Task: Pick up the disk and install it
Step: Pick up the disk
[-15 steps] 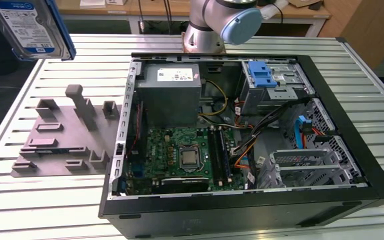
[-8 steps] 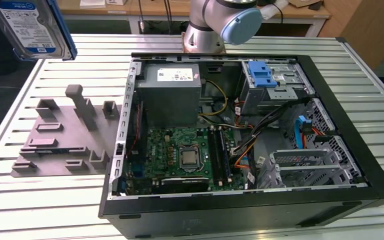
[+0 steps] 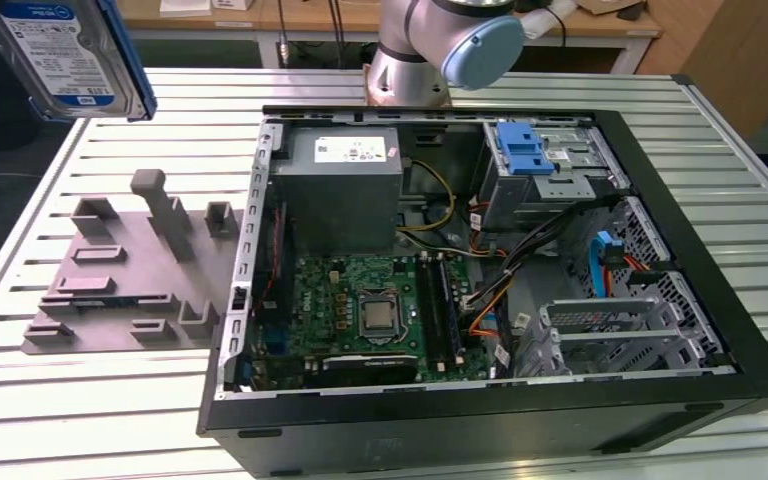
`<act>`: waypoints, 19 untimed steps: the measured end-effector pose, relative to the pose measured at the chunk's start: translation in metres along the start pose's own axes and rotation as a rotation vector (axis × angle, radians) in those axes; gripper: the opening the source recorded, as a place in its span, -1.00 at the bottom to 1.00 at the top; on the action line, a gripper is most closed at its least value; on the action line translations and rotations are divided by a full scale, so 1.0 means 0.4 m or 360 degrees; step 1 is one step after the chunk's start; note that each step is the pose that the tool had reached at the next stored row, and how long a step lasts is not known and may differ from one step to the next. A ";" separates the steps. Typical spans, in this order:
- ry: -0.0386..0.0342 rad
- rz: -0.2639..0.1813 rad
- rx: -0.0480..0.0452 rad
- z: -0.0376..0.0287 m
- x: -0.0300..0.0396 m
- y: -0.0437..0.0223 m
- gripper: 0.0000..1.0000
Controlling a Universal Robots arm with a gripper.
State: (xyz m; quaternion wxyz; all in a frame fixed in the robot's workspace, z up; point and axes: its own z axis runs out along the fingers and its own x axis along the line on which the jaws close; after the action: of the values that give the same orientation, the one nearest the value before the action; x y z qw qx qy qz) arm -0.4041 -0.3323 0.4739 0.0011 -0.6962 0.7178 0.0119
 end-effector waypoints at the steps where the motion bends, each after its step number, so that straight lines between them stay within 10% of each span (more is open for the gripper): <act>1: 0.0000 0.0000 0.0000 0.000 0.000 -0.001 -0.27; 19: 0.0000 0.0000 0.0000 0.000 0.000 -0.010 -0.27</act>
State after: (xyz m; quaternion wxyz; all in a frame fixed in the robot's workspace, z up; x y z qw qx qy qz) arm -0.4000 -0.3323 0.4739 0.0011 -0.6962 0.7178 0.0119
